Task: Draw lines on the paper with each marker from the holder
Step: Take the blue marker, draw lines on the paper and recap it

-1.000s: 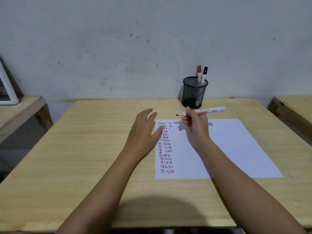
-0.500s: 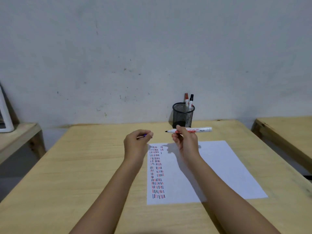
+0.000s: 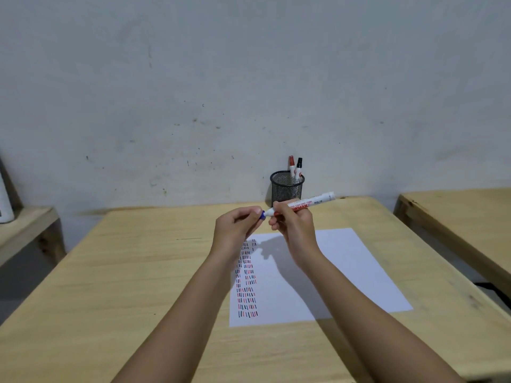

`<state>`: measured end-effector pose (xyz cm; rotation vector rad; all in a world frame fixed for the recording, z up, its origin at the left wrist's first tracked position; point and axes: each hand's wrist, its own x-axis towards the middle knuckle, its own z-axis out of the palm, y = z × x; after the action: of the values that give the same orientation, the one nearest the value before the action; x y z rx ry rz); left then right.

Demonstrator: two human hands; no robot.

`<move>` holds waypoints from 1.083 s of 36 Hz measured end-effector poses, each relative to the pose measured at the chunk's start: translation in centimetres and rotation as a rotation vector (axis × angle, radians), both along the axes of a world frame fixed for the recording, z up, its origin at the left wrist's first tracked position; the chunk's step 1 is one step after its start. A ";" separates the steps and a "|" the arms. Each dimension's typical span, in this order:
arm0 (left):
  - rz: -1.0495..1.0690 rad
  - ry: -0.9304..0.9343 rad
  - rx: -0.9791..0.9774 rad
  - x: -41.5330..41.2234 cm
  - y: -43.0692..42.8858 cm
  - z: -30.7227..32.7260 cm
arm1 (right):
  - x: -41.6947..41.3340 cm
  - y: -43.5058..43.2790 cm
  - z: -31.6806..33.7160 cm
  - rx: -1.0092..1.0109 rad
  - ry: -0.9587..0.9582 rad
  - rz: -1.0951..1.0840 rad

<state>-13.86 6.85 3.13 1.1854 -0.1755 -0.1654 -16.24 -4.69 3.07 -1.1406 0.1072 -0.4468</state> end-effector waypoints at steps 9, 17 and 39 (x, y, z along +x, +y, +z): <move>-0.013 -0.019 0.006 -0.7 0.3 0.8 | -0.7 -0.1 -0.1 -0.081 -0.063 0.037; -0.035 0.018 0.012 -1.3 1.1 1.0 | -1.6 0.0 0.4 -0.184 -0.077 0.060; 0.134 -0.229 0.240 1.0 1.1 4.7 | -3.8 -4.9 2.2 -0.756 0.127 0.086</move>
<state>-12.90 7.96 7.80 1.4500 -0.2816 0.0698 -20.03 -9.62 5.25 -1.9092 -0.0059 -0.3415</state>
